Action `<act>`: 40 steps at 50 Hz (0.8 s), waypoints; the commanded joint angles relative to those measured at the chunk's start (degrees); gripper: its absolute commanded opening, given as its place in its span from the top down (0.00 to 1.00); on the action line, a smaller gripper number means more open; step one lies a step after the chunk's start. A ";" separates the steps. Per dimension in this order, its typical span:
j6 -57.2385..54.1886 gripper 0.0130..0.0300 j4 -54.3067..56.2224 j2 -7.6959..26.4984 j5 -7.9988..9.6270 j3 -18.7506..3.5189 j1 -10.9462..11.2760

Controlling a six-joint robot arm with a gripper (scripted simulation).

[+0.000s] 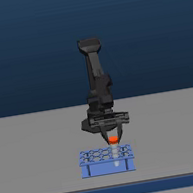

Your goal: Pick up the centrifuge tube on the rack

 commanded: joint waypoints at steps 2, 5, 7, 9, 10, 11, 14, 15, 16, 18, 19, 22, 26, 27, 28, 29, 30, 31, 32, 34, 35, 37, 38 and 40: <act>-2.66 1.00 2.36 -0.71 1.15 -0.40 0.00; -3.81 1.00 3.48 -1.01 1.54 -0.56 0.00; -5.06 1.00 4.71 -1.32 1.93 -0.74 0.00; -6.43 1.00 6.05 -1.63 2.32 -0.91 0.00; -6.43 1.00 6.05 -1.63 2.32 -0.91 0.00; -6.43 1.00 6.05 -1.63 2.32 -0.91 0.00; -9.51 1.00 9.06 -2.25 3.10 -1.29 0.00; -9.51 1.00 9.06 -2.25 3.10 -1.29 0.00; -9.51 1.00 9.06 -2.25 3.10 -1.29 0.00; -11.22 1.00 10.74 -2.56 3.48 -1.48 0.00; -13.04 1.00 12.53 -2.86 3.85 -1.68 0.00; -14.98 1.00 14.43 -3.16 4.20 -1.88 0.00; -17.02 1.00 16.45 -3.45 4.54 -2.07 0.00; -19.18 1.00 18.58 -3.73 4.86 -2.27 0.00; -19.18 1.00 18.58 -3.73 4.86 -2.27 0.00; -21.45 1.00 20.82 -4.01 5.16 -2.47 0.00; -21.45 1.00 20.82 -4.01 5.16 -2.47 0.00; -21.45 1.00 20.82 -4.01 5.16 -2.47 0.00; -23.74 1.00 23.08 -4.26 5.44 -2.67 0.00; -26.04 1.00 25.35 -4.51 5.68 -2.85 0.00; -26.04 1.00 25.35 -4.51 5.68 -2.85 0.00; -28.33 1.00 27.61 -4.73 5.90 -3.03 0.00; -28.33 1.00 27.61 -4.73 5.90 -3.03 0.00; -30.62 1.00 29.88 -4.95 6.09 -3.20 0.00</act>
